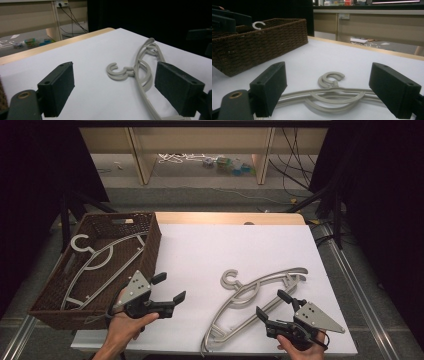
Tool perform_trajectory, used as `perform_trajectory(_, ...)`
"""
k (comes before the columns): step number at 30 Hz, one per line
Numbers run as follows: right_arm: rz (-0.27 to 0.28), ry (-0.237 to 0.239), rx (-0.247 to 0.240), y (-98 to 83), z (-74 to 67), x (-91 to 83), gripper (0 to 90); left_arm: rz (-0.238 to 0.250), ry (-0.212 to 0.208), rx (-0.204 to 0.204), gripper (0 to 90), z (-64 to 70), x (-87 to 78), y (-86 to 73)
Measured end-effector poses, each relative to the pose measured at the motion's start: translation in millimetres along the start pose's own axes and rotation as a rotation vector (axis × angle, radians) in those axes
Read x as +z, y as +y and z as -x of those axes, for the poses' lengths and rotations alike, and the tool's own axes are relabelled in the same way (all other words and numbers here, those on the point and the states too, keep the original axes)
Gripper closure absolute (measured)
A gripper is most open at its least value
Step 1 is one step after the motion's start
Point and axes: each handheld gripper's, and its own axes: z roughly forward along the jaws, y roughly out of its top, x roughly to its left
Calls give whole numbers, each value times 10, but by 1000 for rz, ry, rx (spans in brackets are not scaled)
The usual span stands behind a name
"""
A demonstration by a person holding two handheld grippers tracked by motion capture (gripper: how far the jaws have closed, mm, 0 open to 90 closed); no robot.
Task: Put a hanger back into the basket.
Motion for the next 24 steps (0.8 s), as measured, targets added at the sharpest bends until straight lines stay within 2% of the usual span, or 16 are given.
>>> perform_trajectory(2, -2, 6, 15, 1, -9, -10, 155, -9, -18, 14, 160, 35, 38, -11)
perform_trajectory(9, 8, -9, 9, -2, -18, -18, 155, -72, -53, 41, 162, 177, 214, -74)
perform_trajectory(14, -6, -20, -1, 10, -32, -31, 156, -153, -82, 49, 170, 272, 394, -117)
perform_trajectory(18, 9, -5, 7, 1, -40, -13, 157, -224, -110, 47, 188, 325, 563, -136)
perform_trajectory(19, -9, -11, -1, 8, -37, -31, 157, -240, -117, 64, 189, 334, 606, -137)
perform_trajectory(21, -10, -20, 0, 9, -34, -41, 157, -275, -123, 71, 186, 368, 702, -153)
perform_trajectory(22, -5, -10, 5, 7, -31, -40, 157, -297, -128, 78, 186, 380, 747, -157)
perform_trajectory(23, 11, -8, 7, 5, -29, -33, 157, -299, -129, 70, 185, 401, 799, -171)
perform_trajectory(24, 11, -10, 7, 8, -28, -36, 157, -324, -132, 96, 185, 395, 838, -168)
